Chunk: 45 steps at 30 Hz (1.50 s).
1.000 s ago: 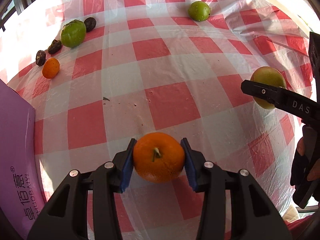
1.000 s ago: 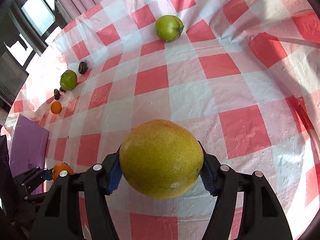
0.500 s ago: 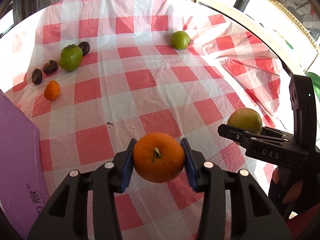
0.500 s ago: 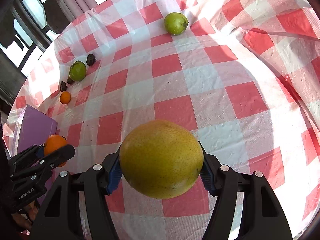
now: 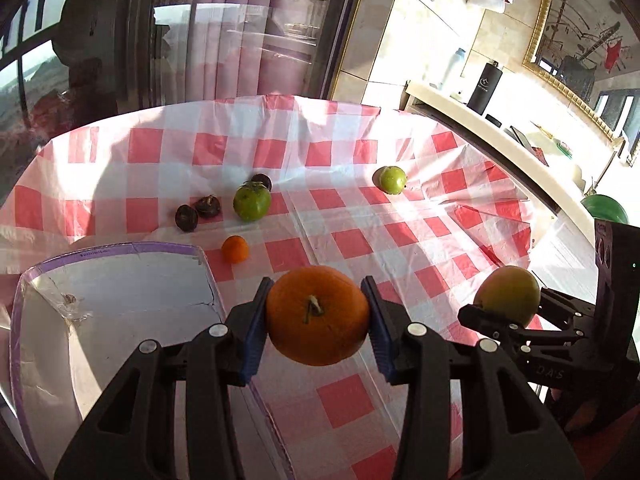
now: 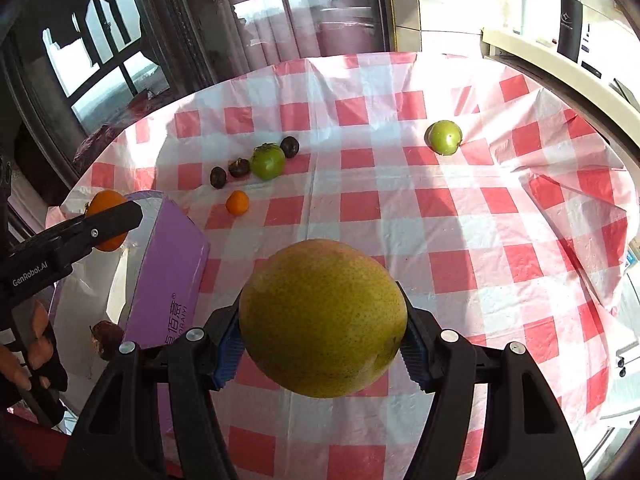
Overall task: Organize fruits
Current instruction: 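Carry the tangerine and yellow pear in both grippers over the white box, then open both grippers to release the tangerine and yellow pear into the box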
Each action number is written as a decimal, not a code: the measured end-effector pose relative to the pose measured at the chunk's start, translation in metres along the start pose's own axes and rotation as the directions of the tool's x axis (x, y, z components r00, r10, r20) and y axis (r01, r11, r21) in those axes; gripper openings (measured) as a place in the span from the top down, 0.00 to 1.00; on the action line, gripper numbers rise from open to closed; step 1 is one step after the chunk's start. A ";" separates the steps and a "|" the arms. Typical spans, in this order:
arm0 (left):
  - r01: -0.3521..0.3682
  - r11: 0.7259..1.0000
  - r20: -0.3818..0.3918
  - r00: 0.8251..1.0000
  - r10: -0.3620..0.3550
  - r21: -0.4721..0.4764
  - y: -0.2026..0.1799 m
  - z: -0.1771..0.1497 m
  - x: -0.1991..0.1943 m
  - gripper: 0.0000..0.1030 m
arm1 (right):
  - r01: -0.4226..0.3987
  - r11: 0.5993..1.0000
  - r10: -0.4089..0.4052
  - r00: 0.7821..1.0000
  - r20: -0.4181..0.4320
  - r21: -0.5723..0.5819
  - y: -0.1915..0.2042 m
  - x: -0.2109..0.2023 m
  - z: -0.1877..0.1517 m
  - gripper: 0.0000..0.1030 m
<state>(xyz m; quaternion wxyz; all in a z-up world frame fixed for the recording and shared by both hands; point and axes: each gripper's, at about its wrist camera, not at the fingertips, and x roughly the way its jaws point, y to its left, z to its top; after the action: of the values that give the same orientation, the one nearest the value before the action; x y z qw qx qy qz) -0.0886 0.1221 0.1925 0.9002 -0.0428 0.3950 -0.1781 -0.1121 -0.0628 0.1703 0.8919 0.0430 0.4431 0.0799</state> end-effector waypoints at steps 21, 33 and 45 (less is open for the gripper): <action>-0.140 0.988 -0.230 0.966 0.122 -0.064 0.177 -0.043 0.003 0.57 | -0.423 0.656 0.154 0.886 -0.437 -0.625 0.269 0.069 -0.064 0.37; -0.183 0.983 -0.460 0.876 0.149 -0.030 0.194 -0.068 0.077 0.57 | -0.399 0.592 -0.180 0.782 -0.597 -0.701 0.284 0.127 -0.107 0.37; -0.205 0.978 -0.488 0.857 0.166 -0.028 0.200 -0.100 0.085 0.56 | -0.379 0.619 -0.234 0.747 -0.622 -0.688 0.266 0.138 -0.106 0.37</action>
<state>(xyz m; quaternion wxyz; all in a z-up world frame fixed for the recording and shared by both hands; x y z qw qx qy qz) -0.0509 0.2849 0.0218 0.7836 0.0059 0.6161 -0.0799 -0.1421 0.2243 0.0376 0.5968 -0.3607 0.6449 0.3127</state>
